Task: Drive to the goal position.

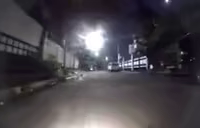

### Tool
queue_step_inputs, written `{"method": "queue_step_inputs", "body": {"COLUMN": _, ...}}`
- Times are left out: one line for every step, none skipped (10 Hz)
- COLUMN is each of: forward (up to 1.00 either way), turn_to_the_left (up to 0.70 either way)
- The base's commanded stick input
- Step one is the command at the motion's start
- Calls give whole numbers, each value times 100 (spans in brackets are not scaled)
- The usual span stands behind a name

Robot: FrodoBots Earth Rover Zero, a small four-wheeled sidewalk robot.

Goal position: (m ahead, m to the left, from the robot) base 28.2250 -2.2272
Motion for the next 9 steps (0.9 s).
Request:
{"method": "queue_step_inputs", "body": {"forward": 85, "turn_to_the_left": 3}}
{"method": "queue_step_inputs", "body": {"forward": 85, "turn_to_the_left": 3}}
{"method": "queue_step_inputs", "body": {"forward": 85, "turn_to_the_left": 3}}
{"method": "queue_step_inputs", "body": {"forward": 85, "turn_to_the_left": 3}}
{"method": "queue_step_inputs", "body": {"forward": 85, "turn_to_the_left": 3}}
{"method": "queue_step_inputs", "body": {"forward": 85, "turn_to_the_left": 3}}
{"method": "queue_step_inputs", "body": {"forward": 85, "turn_to_the_left": 3}}
{"method": "queue_step_inputs", "body": {"forward": 85, "turn_to_the_left": 3}}
{"method": "queue_step_inputs", "body": {"forward": 85, "turn_to_the_left": 3}}
